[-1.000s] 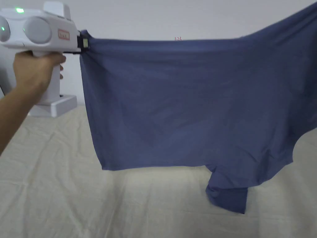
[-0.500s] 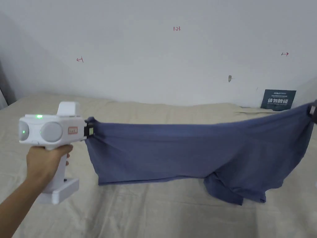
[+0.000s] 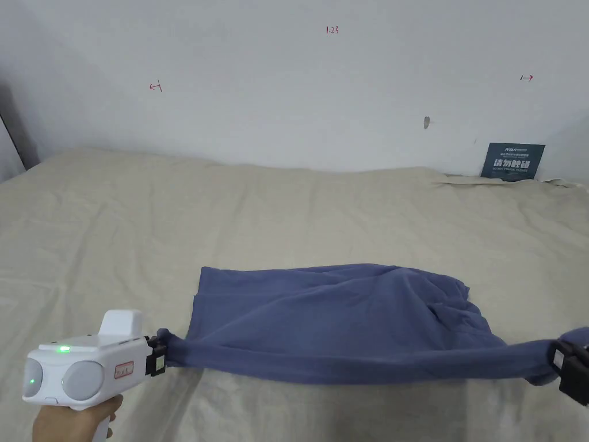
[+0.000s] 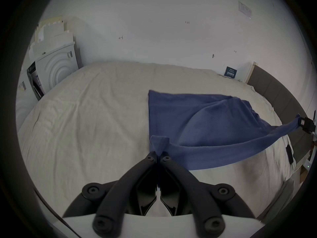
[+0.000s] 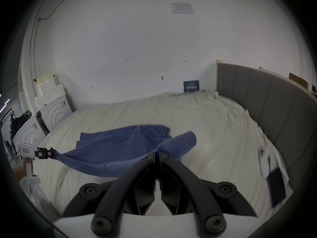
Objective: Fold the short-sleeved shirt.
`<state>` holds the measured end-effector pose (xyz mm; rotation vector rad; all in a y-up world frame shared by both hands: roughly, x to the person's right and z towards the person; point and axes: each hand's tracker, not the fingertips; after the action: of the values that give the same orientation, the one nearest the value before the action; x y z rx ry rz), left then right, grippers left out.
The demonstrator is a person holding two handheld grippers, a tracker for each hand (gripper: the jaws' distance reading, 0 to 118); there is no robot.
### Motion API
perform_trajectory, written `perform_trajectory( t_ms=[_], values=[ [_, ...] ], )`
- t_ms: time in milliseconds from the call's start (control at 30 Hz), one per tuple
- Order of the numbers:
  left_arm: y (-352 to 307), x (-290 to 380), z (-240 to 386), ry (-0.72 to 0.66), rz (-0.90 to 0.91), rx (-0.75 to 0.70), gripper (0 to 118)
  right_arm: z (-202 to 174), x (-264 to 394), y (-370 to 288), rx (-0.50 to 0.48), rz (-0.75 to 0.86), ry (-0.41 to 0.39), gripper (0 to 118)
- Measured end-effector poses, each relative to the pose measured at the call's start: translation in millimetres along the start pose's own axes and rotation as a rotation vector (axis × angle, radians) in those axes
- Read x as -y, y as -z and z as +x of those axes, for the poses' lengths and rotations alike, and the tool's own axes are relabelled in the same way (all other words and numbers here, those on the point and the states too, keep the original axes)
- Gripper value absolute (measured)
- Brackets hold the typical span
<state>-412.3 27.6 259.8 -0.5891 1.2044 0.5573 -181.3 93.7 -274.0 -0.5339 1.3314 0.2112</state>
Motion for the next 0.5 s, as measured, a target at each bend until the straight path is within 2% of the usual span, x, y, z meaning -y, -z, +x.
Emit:
perform_trajectory(
  t_ms=[233, 500],
  values=[
    [-24, 43, -20, -0.015, -0.031, -0.005, 0, -2, 57, -49, 0.029, -0.069, 0.020, 2],
    [-55, 70, -35, 0.010, -0.047, -0.013, 0, -3, 90, -92, 0.002, -0.158, 0.011, 2]
  ],
)
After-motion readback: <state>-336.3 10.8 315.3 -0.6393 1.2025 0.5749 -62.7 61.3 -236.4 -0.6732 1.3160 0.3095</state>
